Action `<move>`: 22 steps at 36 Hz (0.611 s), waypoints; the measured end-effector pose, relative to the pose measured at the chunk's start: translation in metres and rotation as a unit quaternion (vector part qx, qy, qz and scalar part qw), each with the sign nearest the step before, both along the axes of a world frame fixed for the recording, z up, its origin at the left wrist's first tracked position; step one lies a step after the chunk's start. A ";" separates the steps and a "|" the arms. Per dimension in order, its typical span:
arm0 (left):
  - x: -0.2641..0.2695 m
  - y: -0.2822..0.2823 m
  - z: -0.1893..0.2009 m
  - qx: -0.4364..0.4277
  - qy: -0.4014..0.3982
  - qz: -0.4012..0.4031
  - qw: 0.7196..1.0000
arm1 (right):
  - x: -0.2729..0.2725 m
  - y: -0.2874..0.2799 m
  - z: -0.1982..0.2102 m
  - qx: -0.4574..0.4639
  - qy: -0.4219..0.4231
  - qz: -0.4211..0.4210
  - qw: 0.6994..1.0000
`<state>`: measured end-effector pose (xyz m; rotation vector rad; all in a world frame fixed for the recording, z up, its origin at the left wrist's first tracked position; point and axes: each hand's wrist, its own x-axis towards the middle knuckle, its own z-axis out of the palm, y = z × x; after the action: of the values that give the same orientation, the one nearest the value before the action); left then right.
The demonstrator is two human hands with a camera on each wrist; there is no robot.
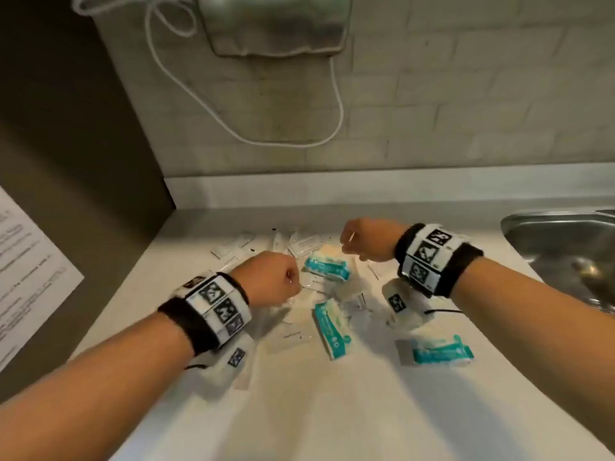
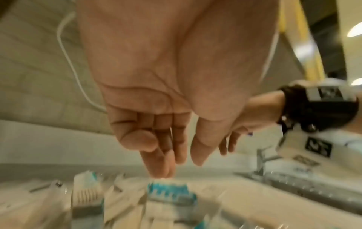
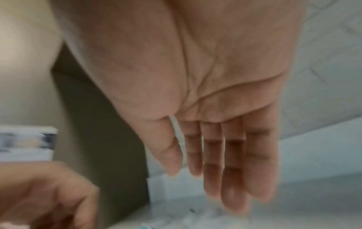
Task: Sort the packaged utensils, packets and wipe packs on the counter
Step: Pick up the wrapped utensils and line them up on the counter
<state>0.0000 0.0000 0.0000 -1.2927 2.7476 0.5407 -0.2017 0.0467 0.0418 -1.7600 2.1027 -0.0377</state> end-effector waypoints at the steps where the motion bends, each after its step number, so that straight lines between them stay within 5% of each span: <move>1: -0.011 -0.005 -0.010 0.003 -0.016 0.017 1.000 | -0.004 -0.014 -0.010 0.000 0.010 -0.018 1.000; 3: -0.027 -0.008 -0.024 0.001 -0.059 0.049 0.997 | -0.020 -0.041 -0.035 0.019 0.048 -0.042 0.998; 8: -0.047 -0.008 -0.046 -0.008 -0.129 0.062 0.990 | -0.107 -0.140 -0.172 0.100 0.134 -0.068 0.984; 13: -0.051 -0.013 -0.047 0.004 -0.122 0.092 0.988 | -0.069 -0.100 -0.135 0.116 0.197 -0.029 0.973; 22: -0.041 -0.026 -0.043 0.063 -0.088 0.144 0.984 | -0.062 -0.089 -0.101 0.076 0.069 -0.091 0.991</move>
<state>-0.0406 -0.0256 -0.0425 -1.6314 2.3601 0.5762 -0.2633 -0.0424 -0.0589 -1.5189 2.2929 0.1941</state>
